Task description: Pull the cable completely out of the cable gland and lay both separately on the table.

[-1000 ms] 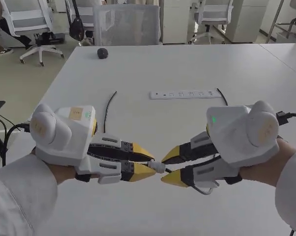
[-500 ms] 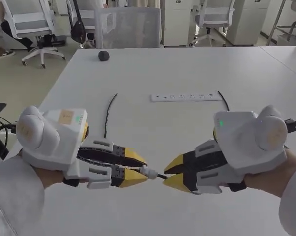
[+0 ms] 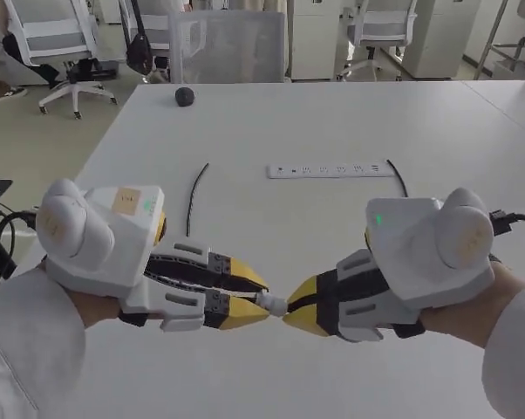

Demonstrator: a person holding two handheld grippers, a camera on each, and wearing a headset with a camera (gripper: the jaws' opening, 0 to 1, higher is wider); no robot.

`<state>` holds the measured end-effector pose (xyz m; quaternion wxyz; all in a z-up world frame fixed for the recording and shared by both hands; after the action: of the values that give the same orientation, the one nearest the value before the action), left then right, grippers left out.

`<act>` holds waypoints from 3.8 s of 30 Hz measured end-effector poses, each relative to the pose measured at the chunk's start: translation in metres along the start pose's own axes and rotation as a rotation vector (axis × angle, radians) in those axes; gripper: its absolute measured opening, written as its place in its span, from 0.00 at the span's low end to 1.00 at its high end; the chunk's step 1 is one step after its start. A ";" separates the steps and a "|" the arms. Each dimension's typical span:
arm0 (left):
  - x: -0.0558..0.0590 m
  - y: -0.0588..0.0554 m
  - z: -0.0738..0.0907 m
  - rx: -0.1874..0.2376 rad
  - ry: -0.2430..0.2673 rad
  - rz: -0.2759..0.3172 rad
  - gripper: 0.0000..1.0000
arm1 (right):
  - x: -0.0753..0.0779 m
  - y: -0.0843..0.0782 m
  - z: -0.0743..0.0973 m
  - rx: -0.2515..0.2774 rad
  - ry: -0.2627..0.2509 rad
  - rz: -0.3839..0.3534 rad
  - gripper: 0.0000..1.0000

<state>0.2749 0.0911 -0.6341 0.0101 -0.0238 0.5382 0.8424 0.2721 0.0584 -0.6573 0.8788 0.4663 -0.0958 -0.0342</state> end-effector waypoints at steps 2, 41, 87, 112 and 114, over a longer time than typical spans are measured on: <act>0.000 0.000 0.000 0.000 0.001 -0.001 0.14 | 0.000 0.000 0.000 -0.001 -0.002 0.003 0.00; -0.001 -0.013 -0.002 0.003 0.021 0.015 0.14 | -0.001 -0.074 0.007 -0.153 -0.024 -0.029 0.00; -0.004 -0.013 -0.004 0.001 0.030 0.008 0.14 | 0.006 -0.075 0.033 -0.143 -0.017 -0.181 0.22; -0.003 -0.006 -0.011 -0.002 0.017 -0.014 0.14 | 0.000 -0.005 0.010 -0.046 0.024 -0.055 0.06; -0.002 -0.006 -0.011 -0.003 0.015 -0.015 0.14 | 0.000 -0.007 0.010 -0.051 0.019 -0.048 0.03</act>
<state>0.2778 0.0832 -0.6441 0.0126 -0.0342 0.5369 0.8428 0.2705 0.0467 -0.6577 0.8903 0.4460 -0.0752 -0.0530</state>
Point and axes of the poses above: the centre of the closed fingertips' face, and the gripper's own axes: z roughly backward along the fingers, x roughly to its right, y roughly out of its top, the point moved 2 cm from there along z, roughly backward along the fingers, and after that the axes turned 5 degrees about -y, right-handed, at the moved point
